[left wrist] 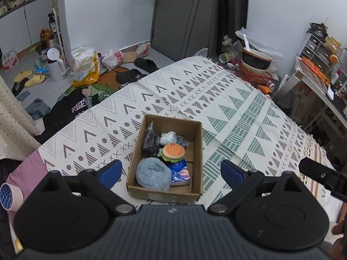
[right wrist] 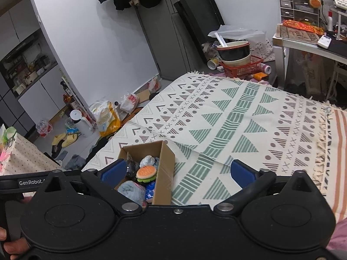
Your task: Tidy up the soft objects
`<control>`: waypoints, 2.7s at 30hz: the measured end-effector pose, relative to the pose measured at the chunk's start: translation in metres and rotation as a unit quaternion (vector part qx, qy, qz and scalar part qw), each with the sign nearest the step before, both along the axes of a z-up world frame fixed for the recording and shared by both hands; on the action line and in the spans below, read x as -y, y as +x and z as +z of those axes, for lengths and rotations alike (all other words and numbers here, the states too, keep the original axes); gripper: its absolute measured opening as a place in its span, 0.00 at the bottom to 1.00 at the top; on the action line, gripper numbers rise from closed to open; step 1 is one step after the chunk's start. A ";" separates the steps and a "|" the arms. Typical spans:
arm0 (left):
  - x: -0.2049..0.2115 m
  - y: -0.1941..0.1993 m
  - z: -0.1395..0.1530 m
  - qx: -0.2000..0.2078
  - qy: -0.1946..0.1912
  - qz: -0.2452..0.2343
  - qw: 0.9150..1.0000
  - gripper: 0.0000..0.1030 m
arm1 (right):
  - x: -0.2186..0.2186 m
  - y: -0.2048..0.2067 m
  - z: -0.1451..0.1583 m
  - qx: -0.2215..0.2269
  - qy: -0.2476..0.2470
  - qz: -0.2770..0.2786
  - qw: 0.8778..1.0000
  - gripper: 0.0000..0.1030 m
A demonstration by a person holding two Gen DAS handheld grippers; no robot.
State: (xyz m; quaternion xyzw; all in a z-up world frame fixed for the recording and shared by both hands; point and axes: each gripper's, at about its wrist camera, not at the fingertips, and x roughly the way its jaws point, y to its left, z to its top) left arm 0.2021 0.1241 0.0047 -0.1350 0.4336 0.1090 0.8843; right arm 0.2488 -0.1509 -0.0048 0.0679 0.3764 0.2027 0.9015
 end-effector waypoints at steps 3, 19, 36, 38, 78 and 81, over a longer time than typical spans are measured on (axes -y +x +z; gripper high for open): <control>0.007 -0.008 0.004 0.004 0.004 -0.013 1.000 0.94 | 0.009 -0.008 0.001 0.007 -0.011 0.007 1.000 1.00; 0.010 -0.050 0.006 0.021 0.019 -0.041 0.999 0.99 | 0.064 -0.046 0.000 0.037 -0.028 -0.002 0.999 1.00; -0.003 -0.084 0.020 0.027 0.033 -0.051 0.998 0.99 | 0.073 -0.085 0.012 0.019 -0.048 -0.002 0.999 1.00; -0.002 -0.087 0.022 0.027 0.039 -0.052 0.998 0.99 | 0.068 -0.090 0.014 0.026 -0.064 0.000 0.998 1.00; 0.033 -0.085 0.007 0.011 0.063 -0.110 0.992 0.99 | 0.060 -0.110 0.012 0.002 -0.055 -0.015 0.998 1.00; 0.035 -0.083 0.006 0.010 0.062 -0.113 0.992 0.99 | 0.062 -0.109 0.011 0.001 -0.056 -0.018 0.998 1.00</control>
